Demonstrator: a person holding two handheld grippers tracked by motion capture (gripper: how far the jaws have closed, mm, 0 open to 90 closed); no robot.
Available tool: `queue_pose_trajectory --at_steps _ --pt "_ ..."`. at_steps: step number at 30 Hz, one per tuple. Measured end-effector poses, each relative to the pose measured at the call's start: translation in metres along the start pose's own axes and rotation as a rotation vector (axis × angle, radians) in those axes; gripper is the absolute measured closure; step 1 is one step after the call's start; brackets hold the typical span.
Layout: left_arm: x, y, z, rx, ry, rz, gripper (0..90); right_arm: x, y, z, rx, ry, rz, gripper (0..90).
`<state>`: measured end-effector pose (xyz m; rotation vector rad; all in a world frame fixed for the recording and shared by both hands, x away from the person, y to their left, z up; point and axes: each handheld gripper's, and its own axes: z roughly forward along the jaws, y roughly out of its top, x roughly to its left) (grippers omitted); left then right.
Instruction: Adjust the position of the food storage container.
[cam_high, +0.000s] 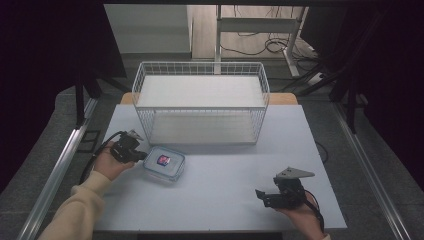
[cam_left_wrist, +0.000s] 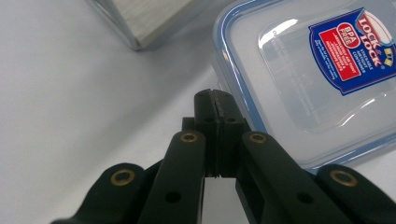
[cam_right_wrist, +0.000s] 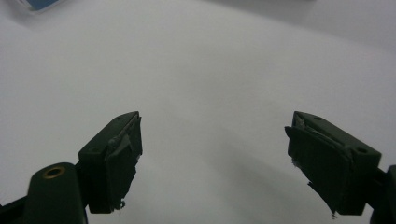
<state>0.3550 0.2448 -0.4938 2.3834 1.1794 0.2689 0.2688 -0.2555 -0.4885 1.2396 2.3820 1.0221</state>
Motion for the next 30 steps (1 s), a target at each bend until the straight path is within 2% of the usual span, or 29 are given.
queue_pose_trajectory --at_steps 8,15,17,23,27,30 --pt "-0.016 0.000 0.001 0.001 -0.016 0.005 90.0 0.000 0.000 0.000 0.004 0.001 0.001 17.9" --pt "-0.030 0.006 0.004 0.002 -0.048 0.003 90.0 0.001 0.000 0.001 0.005 0.001 -0.001 17.9" --pt "-0.034 0.008 0.005 -0.001 -0.069 -0.004 90.0 0.001 0.000 0.001 0.004 0.001 -0.002 17.9" --pt "-0.047 0.012 0.006 0.002 -0.093 0.008 90.0 0.000 0.000 0.000 0.003 0.001 -0.002 17.9" --pt "-0.057 0.013 0.007 0.001 -0.105 0.029 90.0 0.000 0.000 0.000 0.005 0.001 -0.002 17.9" --pt "-0.061 0.014 0.007 -0.008 -0.141 0.025 90.0 0.001 0.000 0.001 0.004 0.001 -0.003 17.9"
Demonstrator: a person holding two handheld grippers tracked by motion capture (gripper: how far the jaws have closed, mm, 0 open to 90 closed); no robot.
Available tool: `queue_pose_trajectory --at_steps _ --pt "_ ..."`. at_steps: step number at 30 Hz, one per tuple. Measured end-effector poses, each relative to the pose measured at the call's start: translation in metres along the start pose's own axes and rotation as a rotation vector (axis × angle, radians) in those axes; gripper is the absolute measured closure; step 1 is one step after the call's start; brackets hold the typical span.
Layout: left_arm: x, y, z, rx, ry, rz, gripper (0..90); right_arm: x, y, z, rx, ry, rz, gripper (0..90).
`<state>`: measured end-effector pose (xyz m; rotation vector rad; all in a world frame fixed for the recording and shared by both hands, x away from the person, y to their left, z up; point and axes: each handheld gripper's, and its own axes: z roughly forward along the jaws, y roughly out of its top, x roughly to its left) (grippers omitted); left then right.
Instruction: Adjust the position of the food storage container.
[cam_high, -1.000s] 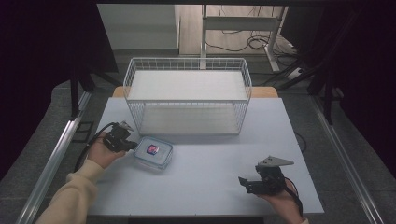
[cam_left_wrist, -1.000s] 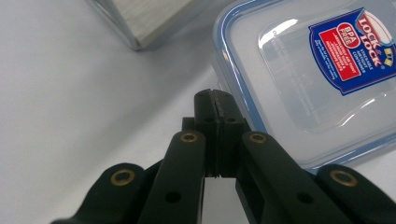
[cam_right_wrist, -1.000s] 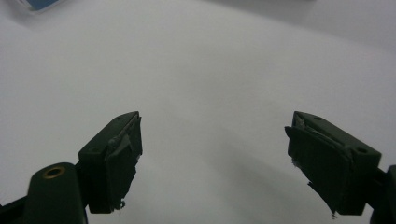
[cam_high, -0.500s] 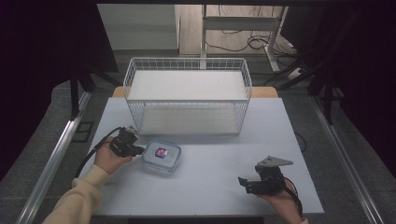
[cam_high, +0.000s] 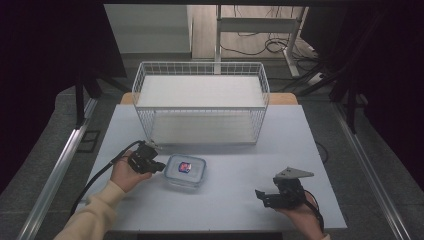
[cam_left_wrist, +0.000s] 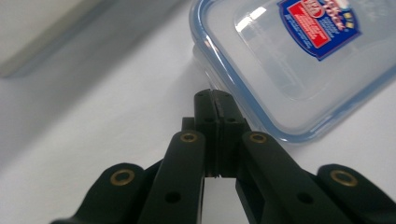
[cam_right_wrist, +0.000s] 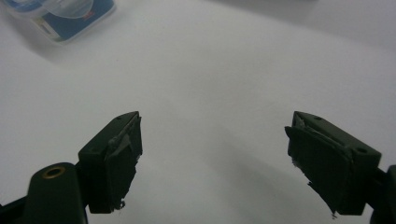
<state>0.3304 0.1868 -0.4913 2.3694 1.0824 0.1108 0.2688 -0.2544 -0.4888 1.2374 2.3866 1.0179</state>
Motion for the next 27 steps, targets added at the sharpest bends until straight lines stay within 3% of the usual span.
queue_pose_trajectory --at_steps 5,13,16,27 --pt "-0.004 0.002 0.002 -0.004 -0.016 -0.007 90.0 0.000 0.000 0.000 0.000 0.000 0.000 17.9" --pt "-0.022 0.009 0.008 -0.003 -0.055 0.035 90.0 0.000 0.000 0.000 0.002 0.001 -0.001 17.9" --pt "-0.029 0.012 0.010 0.004 -0.048 0.061 89.9 -0.001 0.000 0.000 0.001 -0.001 -0.001 17.9" --pt "-0.034 0.015 0.014 -0.006 -0.081 0.056 90.0 0.000 0.000 0.000 0.005 0.001 -0.001 17.9"
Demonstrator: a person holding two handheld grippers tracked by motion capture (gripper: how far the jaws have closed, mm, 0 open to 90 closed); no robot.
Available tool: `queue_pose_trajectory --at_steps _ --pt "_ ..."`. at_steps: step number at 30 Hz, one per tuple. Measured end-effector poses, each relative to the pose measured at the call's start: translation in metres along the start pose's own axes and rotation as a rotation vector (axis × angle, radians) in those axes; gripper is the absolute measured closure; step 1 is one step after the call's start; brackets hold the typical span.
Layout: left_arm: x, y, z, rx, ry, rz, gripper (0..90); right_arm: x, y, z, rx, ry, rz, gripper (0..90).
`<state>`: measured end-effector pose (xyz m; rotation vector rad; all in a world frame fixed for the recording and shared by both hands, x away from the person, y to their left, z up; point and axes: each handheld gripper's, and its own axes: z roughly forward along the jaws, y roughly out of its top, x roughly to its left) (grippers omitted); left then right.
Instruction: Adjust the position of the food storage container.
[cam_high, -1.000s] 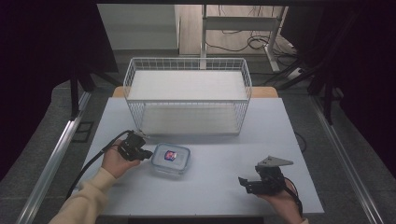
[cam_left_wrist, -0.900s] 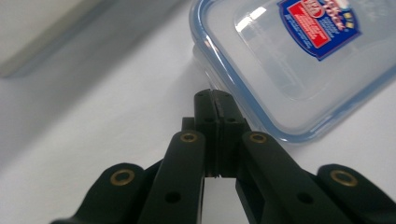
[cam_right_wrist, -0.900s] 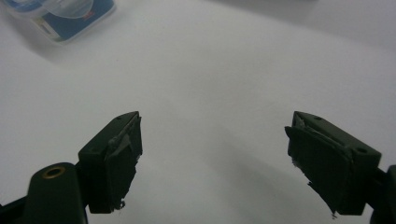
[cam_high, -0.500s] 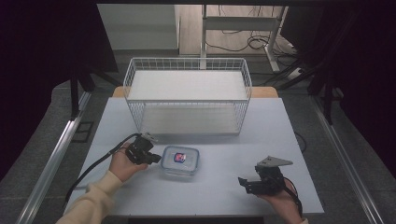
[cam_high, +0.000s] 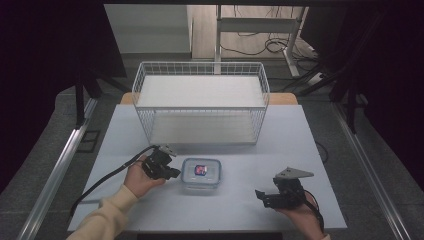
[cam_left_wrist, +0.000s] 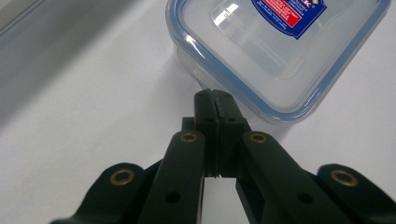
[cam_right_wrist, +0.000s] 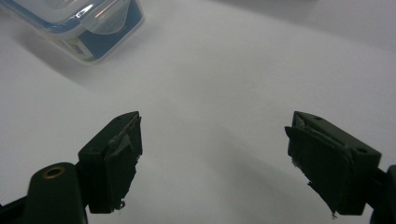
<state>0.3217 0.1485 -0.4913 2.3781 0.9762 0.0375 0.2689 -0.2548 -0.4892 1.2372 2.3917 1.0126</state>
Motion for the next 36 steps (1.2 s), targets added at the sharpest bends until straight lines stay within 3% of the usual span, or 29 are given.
queue_pose_trajectory --at_steps 4,7,14,16,17,19,20,21,22,23,24,27,29,36 --pt "0.000 0.000 0.000 0.001 -0.004 -0.003 89.5 -0.001 0.000 0.001 -0.002 -0.002 0.003 17.9" --pt "0.002 0.000 -0.002 -0.001 0.029 -0.017 89.4 -0.001 0.000 0.000 -0.004 -0.002 0.001 17.9" --pt "-0.004 -0.008 -0.035 -0.144 0.043 -0.048 86.6 -0.001 0.003 -0.004 -0.039 0.021 0.012 17.4" --pt "-0.011 -0.012 -0.042 -0.195 0.058 -0.072 80.7 -0.003 0.004 -0.005 -0.052 0.035 0.034 17.3" --pt "-0.018 -0.017 -0.045 -0.240 0.078 -0.095 66.6 -0.003 0.005 -0.005 -0.054 0.035 0.036 17.3" --pt "-0.022 -0.020 -0.047 -0.258 0.084 -0.103 53.4 -0.002 0.006 -0.005 -0.053 0.038 0.027 17.4" --pt "-0.025 -0.023 -0.048 -0.267 0.090 -0.108 53.4 -0.002 0.006 -0.005 -0.053 0.038 0.027 17.4" --pt "-0.027 -0.028 -0.049 -0.238 0.048 -0.124 43.3 0.000 0.006 -0.005 -0.049 0.040 0.009 17.5" --pt "-0.027 -0.028 -0.049 -0.238 0.048 -0.124 37.1 0.000 0.006 -0.005 -0.049 0.040 0.009 17.5" --pt "-0.025 -0.035 -0.052 -0.259 0.033 -0.169 35.2 0.001 0.007 -0.004 -0.045 0.038 -0.001 17.6" --pt "-0.025 -0.035 -0.052 -0.259 0.033 -0.169 33.9 0.001 0.007 -0.004 -0.045 0.038 -0.001 17.6" --pt "-0.024 -0.041 -0.055 -0.251 0.089 -0.170 30.0 0.000 0.008 -0.003 -0.046 0.038 -0.004 17.6" --pt "-0.023 -0.043 -0.054 -0.254 0.057 -0.179 29.1 0.000 0.008 -0.002 -0.046 0.037 -0.004 17.7" --pt "-0.022 -0.049 -0.050 -0.263 0.062 -0.197 23.6 -0.002 0.009 0.000 -0.042 0.032 0.002 17.8"
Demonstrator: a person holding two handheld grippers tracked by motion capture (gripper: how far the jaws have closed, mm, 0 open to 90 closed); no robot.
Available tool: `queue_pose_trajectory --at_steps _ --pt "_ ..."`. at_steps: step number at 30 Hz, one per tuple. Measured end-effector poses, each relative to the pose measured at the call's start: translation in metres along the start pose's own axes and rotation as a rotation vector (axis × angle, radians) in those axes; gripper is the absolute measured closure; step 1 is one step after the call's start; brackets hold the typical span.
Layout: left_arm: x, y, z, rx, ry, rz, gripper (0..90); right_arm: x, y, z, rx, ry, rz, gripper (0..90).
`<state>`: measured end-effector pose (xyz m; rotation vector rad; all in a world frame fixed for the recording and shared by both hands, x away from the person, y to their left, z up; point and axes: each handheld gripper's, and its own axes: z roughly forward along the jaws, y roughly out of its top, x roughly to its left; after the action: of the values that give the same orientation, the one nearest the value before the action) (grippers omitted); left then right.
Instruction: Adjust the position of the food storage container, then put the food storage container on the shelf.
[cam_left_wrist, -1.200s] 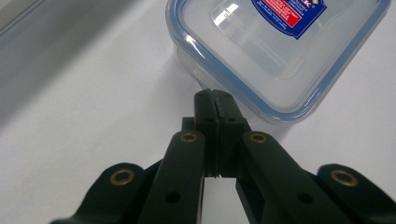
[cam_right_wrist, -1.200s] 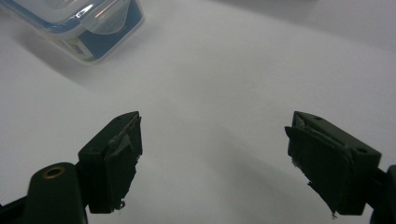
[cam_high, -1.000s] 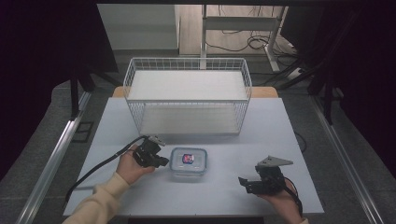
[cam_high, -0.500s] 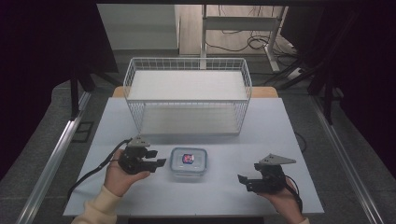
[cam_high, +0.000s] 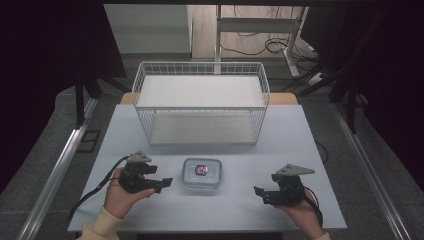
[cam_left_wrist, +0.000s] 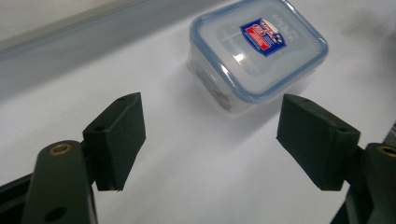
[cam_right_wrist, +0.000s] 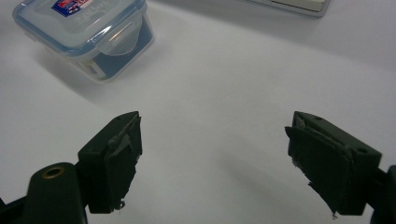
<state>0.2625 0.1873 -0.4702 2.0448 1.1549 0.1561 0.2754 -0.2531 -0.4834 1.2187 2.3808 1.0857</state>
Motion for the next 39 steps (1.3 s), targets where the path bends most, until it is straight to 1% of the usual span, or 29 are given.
queue_pose_trajectory --at_steps 2,3,5,7,9,10,12,14,16,18,19,24,25,26,32,36,38,39 --pt "-0.001 0.000 0.000 -0.009 -0.029 -0.010 23.7 0.000 0.001 0.001 0.005 0.002 0.005 17.8" --pt "-0.001 0.001 0.000 -0.015 -0.032 -0.014 23.5 0.000 0.003 0.002 0.003 0.002 0.007 17.8" --pt "0.000 0.000 -0.001 -0.018 -0.021 -0.013 23.3 0.002 0.008 0.003 -0.007 0.006 0.006 17.8" --pt "0.000 0.000 -0.002 -0.021 -0.023 -0.014 22.3 0.006 0.015 0.003 -0.029 0.025 0.009 17.8" --pt "0.000 0.000 -0.001 -0.021 -0.027 -0.017 21.5 0.006 0.017 0.003 -0.033 0.029 0.011 17.7" --pt "0.000 0.000 0.000 -0.021 -0.033 -0.021 20.1 0.006 0.018 0.003 -0.038 0.033 0.017 17.7" --pt "0.000 0.000 0.002 -0.016 -0.029 -0.038 16.4 0.006 0.020 0.003 -0.038 0.053 0.039 19.3" --pt "-0.001 0.001 0.005 -0.011 -0.063 -0.057 15.8 0.005 0.020 0.003 -0.037 0.054 0.043 19.7" --pt "-0.001 0.001 0.007 -0.011 -0.062 -0.065 14.7 0.005 0.021 0.005 -0.035 0.055 0.047 19.7" --pt "0.000 0.001 0.009 -0.005 -0.048 -0.071 14.3 0.005 0.022 0.006 -0.035 0.060 0.052 19.5" --pt "0.002 0.002 0.011 -0.012 -0.040 -0.082 13.8 0.006 0.025 0.006 -0.038 0.074 0.057 19.3" --pt "0.003 0.003 0.014 -0.012 -0.037 -0.086 13.7 0.011 0.030 0.008 -0.042 0.097 0.057 19.2" --pt "0.003 0.003 0.016 -0.012 -0.040 -0.092 13.5 0.013 0.033 0.010 -0.035 0.112 0.064 19.0" --pt "0.004 0.003 0.017 -0.010 -0.046 -0.097 13.5 0.013 0.033 0.010 -0.035 0.112 0.064 19.0" --pt "0.011 0.010 0.025 -0.017 -0.086 -0.147 13.5 0.018 0.041 0.026 -0.013 0.147 0.081 18.1" --pt "0.016 0.016 0.029 -0.018 -0.094 -0.165 13.8 0.025 0.049 0.040 0.007 0.171 0.075 17.3" --pt "0.018 0.018 0.031 -0.019 -0.107 -0.177 13.7 0.027 0.053 0.047 0.014 0.191 0.083 17.2" --pt "0.019 0.019 0.032 -0.018 -0.114 -0.181 13.7 0.029 0.057 0.053 0.017 0.204 0.090 17.2"
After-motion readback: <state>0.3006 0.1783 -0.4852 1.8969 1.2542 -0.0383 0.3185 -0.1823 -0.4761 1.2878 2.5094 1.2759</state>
